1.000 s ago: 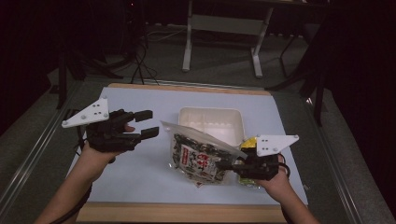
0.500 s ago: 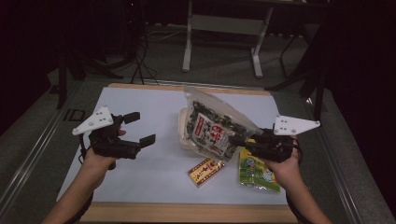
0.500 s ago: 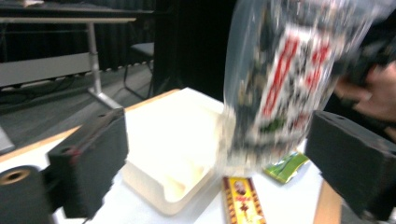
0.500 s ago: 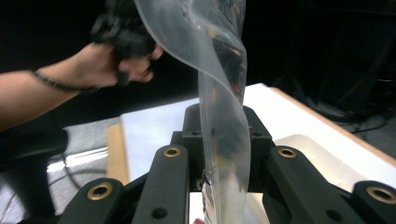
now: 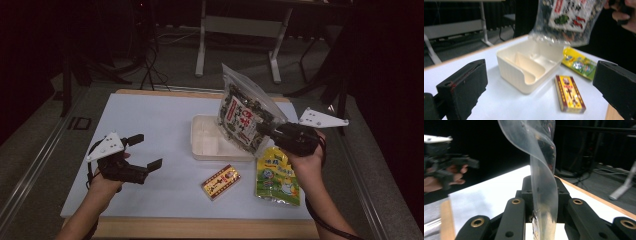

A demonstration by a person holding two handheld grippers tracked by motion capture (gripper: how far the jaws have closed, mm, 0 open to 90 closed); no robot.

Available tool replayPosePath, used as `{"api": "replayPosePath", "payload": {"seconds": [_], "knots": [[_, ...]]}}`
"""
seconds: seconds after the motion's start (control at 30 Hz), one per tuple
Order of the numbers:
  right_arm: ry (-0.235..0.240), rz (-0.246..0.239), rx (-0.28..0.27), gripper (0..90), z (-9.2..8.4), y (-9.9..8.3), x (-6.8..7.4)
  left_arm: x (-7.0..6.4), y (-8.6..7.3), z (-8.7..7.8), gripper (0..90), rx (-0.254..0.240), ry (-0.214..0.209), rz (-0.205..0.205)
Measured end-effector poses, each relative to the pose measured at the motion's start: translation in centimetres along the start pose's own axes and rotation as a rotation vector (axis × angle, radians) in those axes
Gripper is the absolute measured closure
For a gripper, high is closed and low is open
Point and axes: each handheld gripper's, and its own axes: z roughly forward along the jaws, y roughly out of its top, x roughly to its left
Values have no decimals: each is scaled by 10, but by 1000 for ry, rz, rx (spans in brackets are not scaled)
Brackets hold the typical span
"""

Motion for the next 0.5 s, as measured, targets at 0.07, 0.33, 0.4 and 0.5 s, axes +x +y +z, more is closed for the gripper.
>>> {"api": "replayPosePath", "payload": {"seconds": [0.07,0.33,0.4,0.5], "knots": [[-29,14,2,765,1,-3,-5,1,-7,1,0,7,-3,-10],[-131,76,24,766,13,-17,-22,-2,-25,4,0,-5,5,-3],[-125,81,34,766,18,-20,-25,-3,-29,6,0,2,5,-8],[-121,78,50,766,27,-24,-28,-2,-37,7,0,2,2,-38]]}}
